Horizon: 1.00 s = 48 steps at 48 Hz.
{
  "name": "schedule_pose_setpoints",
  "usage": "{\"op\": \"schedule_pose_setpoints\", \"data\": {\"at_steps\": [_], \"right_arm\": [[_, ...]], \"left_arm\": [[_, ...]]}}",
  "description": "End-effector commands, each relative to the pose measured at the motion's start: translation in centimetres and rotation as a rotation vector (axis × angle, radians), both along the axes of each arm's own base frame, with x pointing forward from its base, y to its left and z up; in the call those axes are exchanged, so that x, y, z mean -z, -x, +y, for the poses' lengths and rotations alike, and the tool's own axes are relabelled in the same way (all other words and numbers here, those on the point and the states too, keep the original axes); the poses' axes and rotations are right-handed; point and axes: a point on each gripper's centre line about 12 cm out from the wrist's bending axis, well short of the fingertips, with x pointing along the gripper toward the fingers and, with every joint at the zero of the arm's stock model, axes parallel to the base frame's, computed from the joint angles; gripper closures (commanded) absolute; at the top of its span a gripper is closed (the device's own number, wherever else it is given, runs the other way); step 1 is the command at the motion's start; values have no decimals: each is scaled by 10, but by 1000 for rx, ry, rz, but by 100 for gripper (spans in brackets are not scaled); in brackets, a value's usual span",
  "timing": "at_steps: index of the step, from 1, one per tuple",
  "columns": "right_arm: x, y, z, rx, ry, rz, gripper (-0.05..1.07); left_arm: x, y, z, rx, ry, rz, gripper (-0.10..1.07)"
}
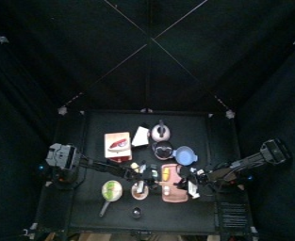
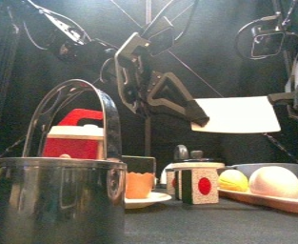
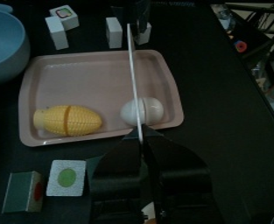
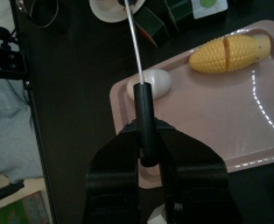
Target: Cut egg
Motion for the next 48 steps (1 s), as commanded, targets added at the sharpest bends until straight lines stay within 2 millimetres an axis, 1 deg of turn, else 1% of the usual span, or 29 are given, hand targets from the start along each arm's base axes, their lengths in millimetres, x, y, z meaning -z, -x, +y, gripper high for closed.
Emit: {"op": "schedule_pose_setpoints", "data": {"at_steps": [1, 4, 9, 20, 33, 48], "right_arm": [[-1, 1, 2, -1, -9, 3, 71], [0, 1, 3, -1, -13, 8, 71], [8, 5, 4, 2, -16, 39, 71], [20, 5, 4, 5, -3, 83, 71], [21, 5, 5, 4, -10, 81, 71], [24, 3, 4, -1, 2, 85, 71]], "left_arm": [[-5, -4, -8, 13, 7, -16, 63], [0, -7, -14, 17, 15, -9, 63], [5, -11, -22, 23, 24, -1, 63], [15, -16, -25, 14, 37, 16, 63], [20, -13, -31, 23, 37, 32, 63], [21, -14, -27, 14, 35, 37, 63]]}}
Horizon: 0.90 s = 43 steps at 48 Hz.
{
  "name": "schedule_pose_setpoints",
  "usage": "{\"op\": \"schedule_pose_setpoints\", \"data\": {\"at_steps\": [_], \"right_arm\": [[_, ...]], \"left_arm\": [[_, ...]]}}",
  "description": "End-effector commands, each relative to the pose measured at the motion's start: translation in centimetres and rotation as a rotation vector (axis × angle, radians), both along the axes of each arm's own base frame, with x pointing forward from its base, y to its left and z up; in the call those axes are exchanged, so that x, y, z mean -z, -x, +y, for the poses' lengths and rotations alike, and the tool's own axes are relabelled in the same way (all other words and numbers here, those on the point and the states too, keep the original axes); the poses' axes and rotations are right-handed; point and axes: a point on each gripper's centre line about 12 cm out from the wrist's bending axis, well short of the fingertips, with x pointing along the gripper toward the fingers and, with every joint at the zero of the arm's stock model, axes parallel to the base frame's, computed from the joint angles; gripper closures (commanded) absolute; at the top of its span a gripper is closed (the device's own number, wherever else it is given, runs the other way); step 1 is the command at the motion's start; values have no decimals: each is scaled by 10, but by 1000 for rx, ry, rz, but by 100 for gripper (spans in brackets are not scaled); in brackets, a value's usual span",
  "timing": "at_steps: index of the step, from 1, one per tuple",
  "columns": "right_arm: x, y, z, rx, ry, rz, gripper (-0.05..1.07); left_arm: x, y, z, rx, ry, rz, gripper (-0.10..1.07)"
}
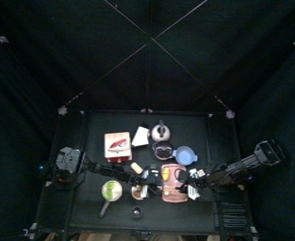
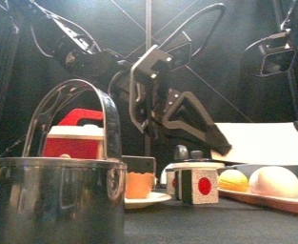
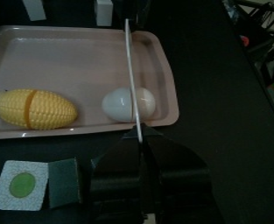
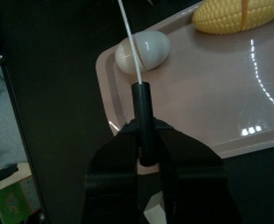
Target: Cut egg
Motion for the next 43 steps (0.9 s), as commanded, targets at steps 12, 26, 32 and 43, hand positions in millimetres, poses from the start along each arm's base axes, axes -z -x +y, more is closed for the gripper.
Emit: {"op": "schedule_pose_setpoints", "data": {"at_steps": [12, 26, 32, 43], "right_arm": [[-8, -1, -1, -8, 6, -29, 72], [-4, -2, -5, -8, 27, -24, 71], [-3, -1, -5, -10, 29, -23, 72], [-1, -3, -9, -5, 46, -20, 71]], "left_arm": [[-18, -1, -8, 21, -2, -40, 63], [-12, -2, -7, 20, -4, -29, 63], [-10, -2, -5, 15, -5, -25, 63], [-9, -4, 1, 3, -5, -25, 63]]}}
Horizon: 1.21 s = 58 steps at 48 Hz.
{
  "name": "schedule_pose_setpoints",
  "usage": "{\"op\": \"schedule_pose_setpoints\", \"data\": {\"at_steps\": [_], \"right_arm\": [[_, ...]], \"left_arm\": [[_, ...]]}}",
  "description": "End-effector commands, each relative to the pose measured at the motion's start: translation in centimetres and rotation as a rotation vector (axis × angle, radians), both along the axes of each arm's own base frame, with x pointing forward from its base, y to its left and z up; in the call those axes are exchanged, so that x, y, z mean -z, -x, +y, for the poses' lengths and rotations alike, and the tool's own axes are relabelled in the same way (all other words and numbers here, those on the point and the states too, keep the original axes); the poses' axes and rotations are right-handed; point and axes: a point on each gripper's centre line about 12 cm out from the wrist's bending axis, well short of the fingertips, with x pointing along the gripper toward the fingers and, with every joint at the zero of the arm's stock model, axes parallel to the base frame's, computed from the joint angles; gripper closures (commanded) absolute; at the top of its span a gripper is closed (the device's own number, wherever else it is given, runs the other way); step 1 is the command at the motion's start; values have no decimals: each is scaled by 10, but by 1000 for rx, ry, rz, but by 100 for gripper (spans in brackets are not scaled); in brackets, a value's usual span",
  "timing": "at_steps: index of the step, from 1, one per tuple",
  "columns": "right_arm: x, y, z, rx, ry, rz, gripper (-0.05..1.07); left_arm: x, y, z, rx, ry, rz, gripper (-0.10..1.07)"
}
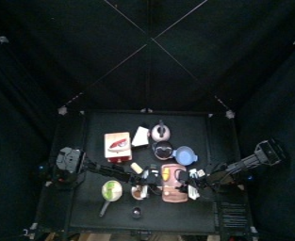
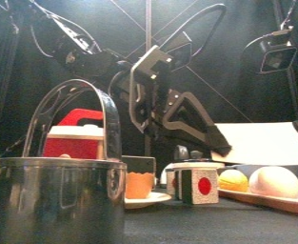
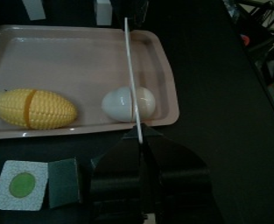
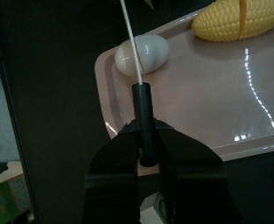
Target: Cut egg
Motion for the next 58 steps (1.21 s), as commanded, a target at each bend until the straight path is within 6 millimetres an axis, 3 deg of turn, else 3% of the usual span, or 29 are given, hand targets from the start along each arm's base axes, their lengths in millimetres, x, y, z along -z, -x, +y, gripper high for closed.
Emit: {"op": "schedule_pose_setpoints", "data": {"at_steps": [1, 23, 42, 53, 58], "right_arm": [[-2, -1, -2, 12, -1, -4, 71], [-5, -1, -3, 9, -1, -18, 71], [4, -2, -3, 19, 3, 16, 72], [-10, -2, -3, 17, -11, -36, 71], [-10, -1, -4, 15, -12, -40, 72]], "left_arm": [[-9, -3, -2, 7, 1, -26, 63], [-14, -3, -2, 8, 2, -35, 63], [0, -2, -2, 3, 2, -4, 63], [-15, -2, -3, 6, 5, -35, 63], [-9, -1, -3, 8, 3, -23, 63]]}}
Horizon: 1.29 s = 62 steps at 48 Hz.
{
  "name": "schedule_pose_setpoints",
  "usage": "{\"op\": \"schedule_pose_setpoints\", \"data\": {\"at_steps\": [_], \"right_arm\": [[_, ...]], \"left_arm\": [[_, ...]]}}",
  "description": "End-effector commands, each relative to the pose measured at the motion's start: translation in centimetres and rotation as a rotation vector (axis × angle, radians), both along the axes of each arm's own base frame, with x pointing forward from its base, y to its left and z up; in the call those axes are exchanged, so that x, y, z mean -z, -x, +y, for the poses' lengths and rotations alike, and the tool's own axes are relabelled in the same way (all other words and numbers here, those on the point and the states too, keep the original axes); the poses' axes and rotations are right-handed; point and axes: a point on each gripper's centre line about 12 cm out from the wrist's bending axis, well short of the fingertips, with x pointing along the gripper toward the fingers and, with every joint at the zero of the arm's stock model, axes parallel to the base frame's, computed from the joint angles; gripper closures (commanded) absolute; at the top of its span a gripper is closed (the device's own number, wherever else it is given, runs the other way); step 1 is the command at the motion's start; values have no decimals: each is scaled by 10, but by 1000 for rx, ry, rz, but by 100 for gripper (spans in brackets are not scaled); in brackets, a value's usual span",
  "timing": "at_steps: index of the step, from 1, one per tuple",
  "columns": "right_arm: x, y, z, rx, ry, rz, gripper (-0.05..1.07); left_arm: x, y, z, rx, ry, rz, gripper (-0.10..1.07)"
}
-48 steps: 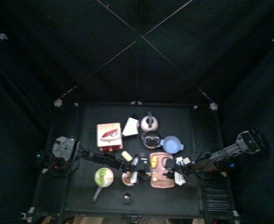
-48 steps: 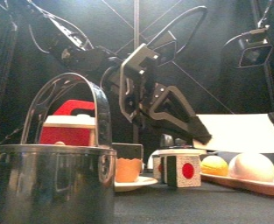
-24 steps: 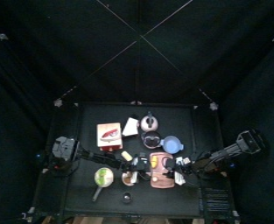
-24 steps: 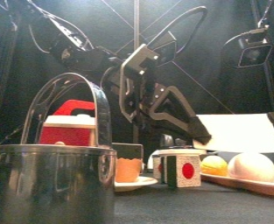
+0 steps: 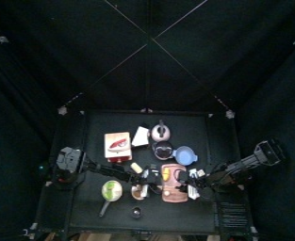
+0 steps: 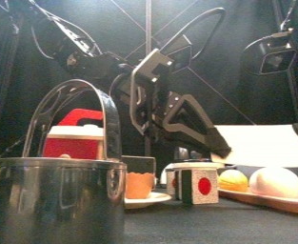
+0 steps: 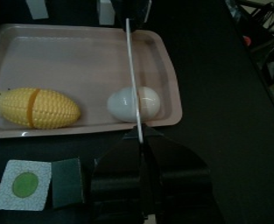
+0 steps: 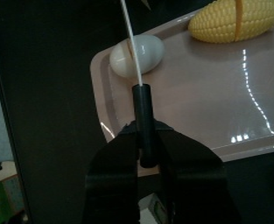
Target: Cut egg
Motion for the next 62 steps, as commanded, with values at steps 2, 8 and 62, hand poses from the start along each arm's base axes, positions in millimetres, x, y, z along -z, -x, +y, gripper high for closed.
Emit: {"op": "schedule_pose_setpoints", "data": {"at_steps": [2, 8, 62], "right_arm": [[-2, -1, -1, 10, -5, -5, 72], [4, -1, -1, 12, 1, 19, 71], [21, 2, 0, 23, -8, 75, 72]], "left_arm": [[-7, -1, -4, 9, 2, -17, 63], [-2, -1, -4, 9, 0, -6, 63], [12, 0, -7, 8, 2, 25, 63]]}}
